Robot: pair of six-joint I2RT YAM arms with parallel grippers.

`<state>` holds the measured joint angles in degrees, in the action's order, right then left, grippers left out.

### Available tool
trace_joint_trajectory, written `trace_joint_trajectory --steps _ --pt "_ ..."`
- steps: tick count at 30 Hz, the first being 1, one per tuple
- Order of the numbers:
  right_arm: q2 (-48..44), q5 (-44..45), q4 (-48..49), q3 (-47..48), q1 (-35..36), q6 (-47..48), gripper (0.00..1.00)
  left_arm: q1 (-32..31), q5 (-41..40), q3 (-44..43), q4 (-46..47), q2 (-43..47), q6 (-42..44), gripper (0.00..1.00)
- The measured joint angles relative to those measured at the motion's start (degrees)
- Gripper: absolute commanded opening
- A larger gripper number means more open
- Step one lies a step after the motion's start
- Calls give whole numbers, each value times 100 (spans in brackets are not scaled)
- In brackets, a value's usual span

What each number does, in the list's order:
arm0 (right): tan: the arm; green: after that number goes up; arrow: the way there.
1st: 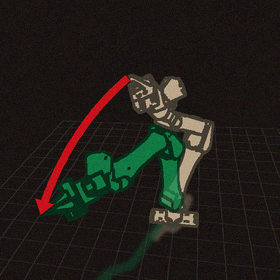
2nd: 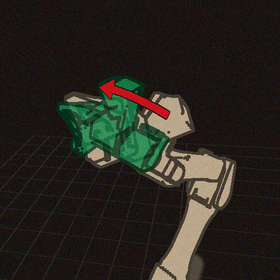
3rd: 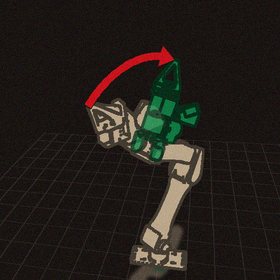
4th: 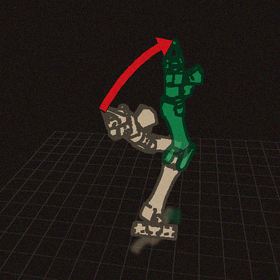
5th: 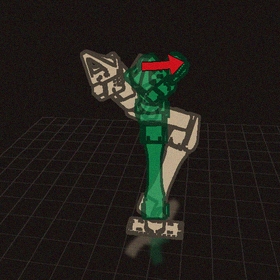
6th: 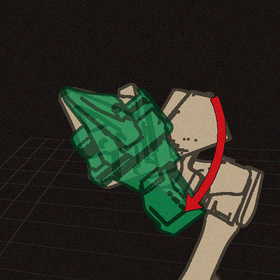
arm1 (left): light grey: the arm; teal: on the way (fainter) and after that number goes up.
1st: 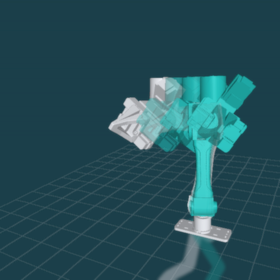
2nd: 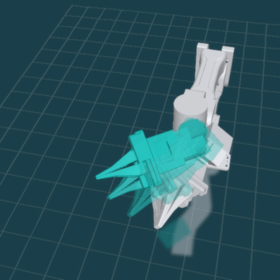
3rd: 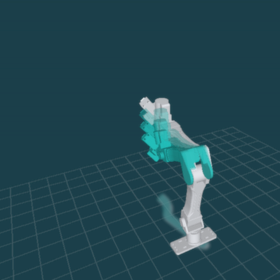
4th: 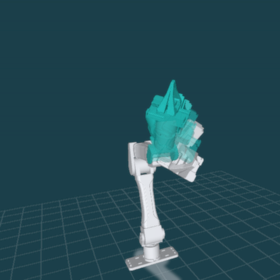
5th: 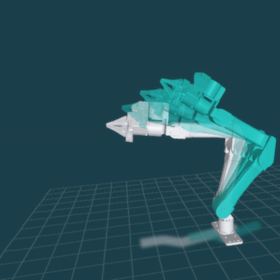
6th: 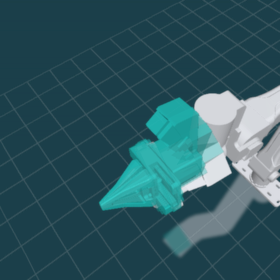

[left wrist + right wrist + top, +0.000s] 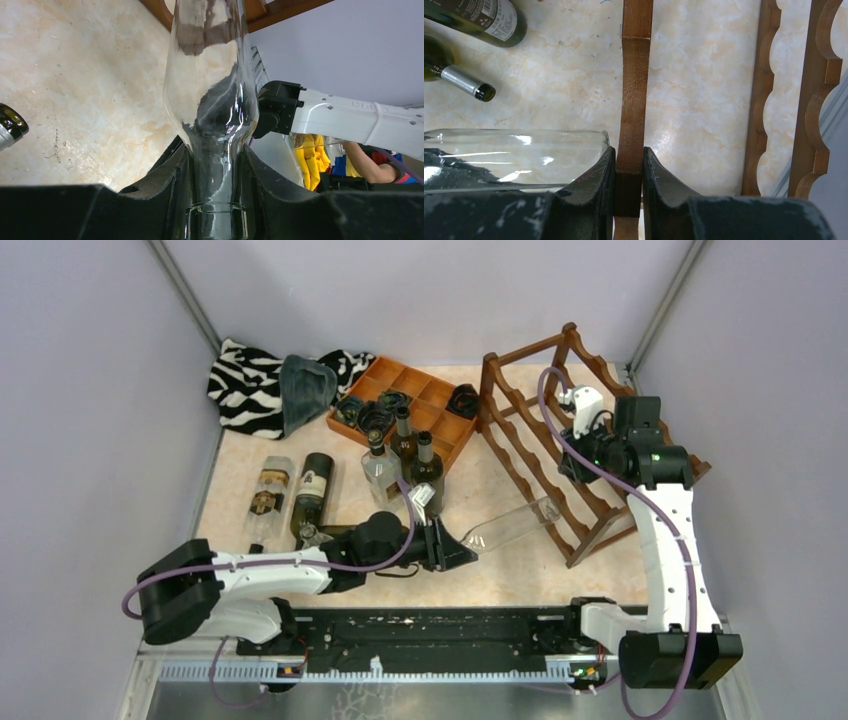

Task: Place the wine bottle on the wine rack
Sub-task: Place the wine bottle in the wine rack.

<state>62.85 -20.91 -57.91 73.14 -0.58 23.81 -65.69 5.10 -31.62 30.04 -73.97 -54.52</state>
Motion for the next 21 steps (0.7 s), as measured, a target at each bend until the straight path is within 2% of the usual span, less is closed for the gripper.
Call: trace_joint_trajectory --steps 21 --pt "13 -11 28 0 0 -42 0 -400 -380 199 901 -929 -273 0"
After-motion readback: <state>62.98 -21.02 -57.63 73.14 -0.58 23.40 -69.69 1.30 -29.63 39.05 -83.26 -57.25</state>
